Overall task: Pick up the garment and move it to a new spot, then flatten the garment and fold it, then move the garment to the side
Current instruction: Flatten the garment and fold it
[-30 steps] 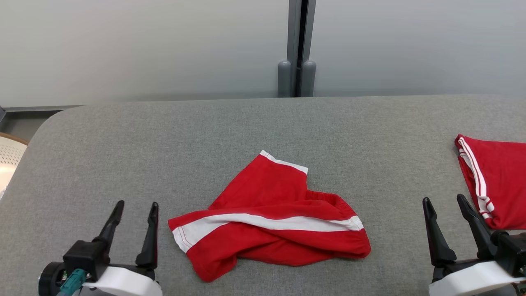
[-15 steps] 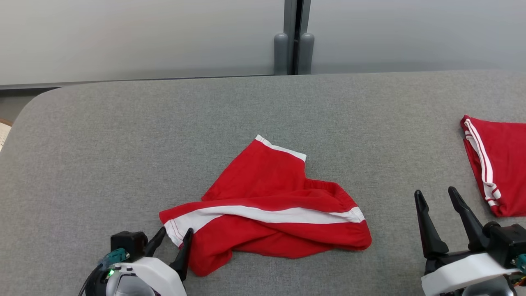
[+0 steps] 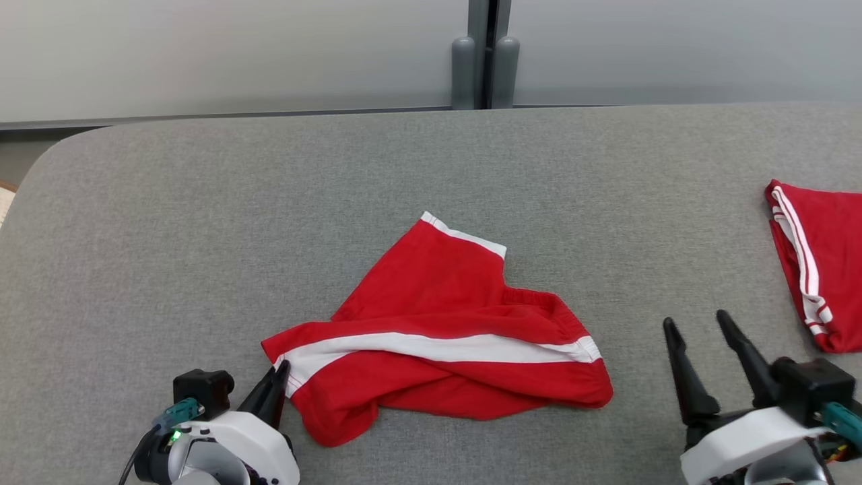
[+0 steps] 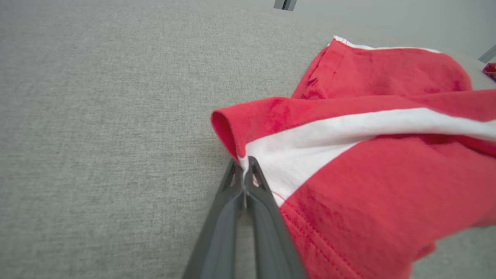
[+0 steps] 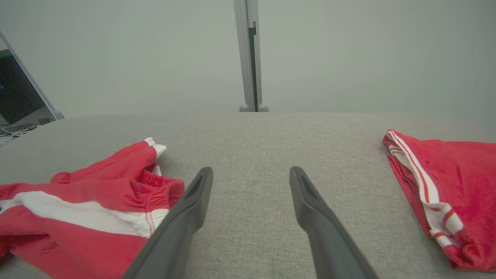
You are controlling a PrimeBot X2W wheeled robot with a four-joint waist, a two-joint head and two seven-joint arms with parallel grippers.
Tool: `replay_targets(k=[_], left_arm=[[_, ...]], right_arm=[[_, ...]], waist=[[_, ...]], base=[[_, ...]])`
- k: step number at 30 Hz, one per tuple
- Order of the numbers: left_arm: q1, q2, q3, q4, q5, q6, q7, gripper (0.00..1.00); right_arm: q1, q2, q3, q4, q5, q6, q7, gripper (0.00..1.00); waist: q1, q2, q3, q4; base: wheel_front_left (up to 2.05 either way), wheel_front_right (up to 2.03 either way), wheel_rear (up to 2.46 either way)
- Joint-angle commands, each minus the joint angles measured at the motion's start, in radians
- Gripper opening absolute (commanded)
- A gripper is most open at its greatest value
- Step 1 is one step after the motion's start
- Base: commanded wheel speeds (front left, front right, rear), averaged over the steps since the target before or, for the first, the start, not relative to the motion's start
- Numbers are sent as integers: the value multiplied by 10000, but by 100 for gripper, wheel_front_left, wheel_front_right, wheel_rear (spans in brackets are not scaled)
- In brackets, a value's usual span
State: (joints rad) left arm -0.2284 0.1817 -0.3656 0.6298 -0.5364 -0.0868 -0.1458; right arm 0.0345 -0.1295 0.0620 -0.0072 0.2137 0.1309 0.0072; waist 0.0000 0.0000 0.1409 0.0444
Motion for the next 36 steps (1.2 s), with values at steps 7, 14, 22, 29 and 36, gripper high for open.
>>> replay_targets(k=[7,14,22,29,36], left_arm=[[-490,36,-187,-28,187,-1,-153,0],[-774,-121,-336,6,214,-70,-396,0],[-927,-111,-327,29,153,-87,-640,0],[-1064,17,-206,-349,281,-3,-971,0],[-1250,535,-142,-2472,897,243,-1121,0]], right_arm=[[-880,-762,1858,1161,880,-4,789,100],[-1339,-1104,2919,1757,1559,-4,1301,100],[-1503,-1468,3578,1636,2304,-4,1750,0],[-1459,-1644,3101,1103,2449,-4,1086,0],[-1673,-1707,1980,52,1988,-4,52,0]], waist=[[0,0,385,475],[0,0,608,688],[0,0,770,717],[0,0,752,697],[0,0,473,577]], base=[[0,0,0],[0,0,0],[0,0,0],[0,0,0],[0,0,0]])
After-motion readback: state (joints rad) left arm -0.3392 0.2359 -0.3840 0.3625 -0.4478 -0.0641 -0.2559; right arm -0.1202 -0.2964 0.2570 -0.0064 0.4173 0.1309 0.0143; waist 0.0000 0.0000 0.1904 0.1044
